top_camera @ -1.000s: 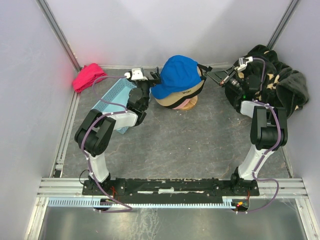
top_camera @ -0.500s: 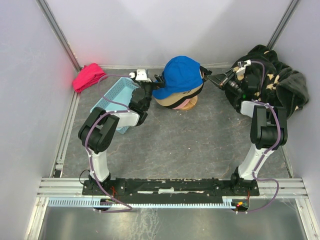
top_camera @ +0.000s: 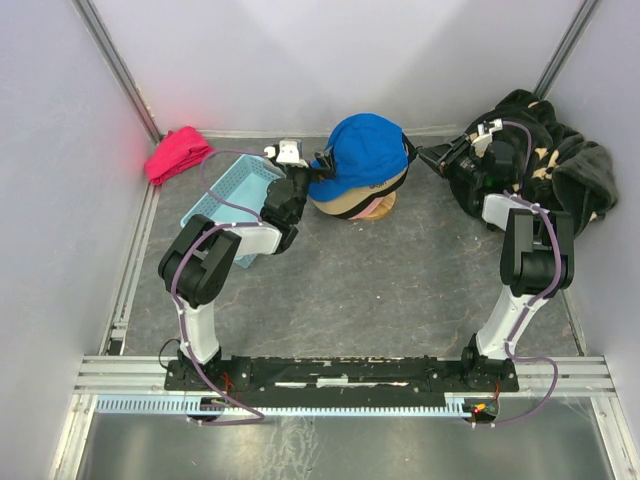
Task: Stack the hats
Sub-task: Stack the hat on the hat.
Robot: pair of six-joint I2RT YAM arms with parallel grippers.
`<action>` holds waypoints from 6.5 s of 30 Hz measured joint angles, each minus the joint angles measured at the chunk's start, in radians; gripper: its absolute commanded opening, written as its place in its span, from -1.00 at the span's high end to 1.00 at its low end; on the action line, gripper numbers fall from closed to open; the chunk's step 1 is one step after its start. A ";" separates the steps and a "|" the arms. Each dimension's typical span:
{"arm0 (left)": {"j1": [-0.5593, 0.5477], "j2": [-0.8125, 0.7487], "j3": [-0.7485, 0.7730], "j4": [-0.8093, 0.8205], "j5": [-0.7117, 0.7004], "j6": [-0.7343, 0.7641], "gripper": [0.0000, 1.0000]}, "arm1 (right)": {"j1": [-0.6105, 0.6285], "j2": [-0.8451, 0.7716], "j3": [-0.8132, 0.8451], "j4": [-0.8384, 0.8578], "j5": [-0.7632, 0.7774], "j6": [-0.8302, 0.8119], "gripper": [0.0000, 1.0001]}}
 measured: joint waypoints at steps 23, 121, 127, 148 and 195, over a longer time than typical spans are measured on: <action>-0.010 0.000 -0.011 0.015 -0.002 0.000 -0.98 | 0.068 -0.187 0.099 -0.391 0.216 -0.330 0.01; -0.150 -0.012 -0.268 0.171 -0.054 -0.087 -0.94 | 0.198 0.068 0.360 -0.615 0.419 -0.586 0.69; -0.158 0.013 -0.265 0.173 -0.055 -0.092 -0.93 | 0.198 0.061 0.349 -0.610 0.425 -0.586 0.66; -0.202 -0.115 -0.373 0.126 -0.127 -0.100 -0.98 | 0.198 0.053 0.335 -0.615 0.433 -0.578 0.49; 0.324 -0.087 0.004 -0.649 0.551 -0.766 -0.82 | 0.195 0.033 0.321 -0.639 0.431 -0.570 0.22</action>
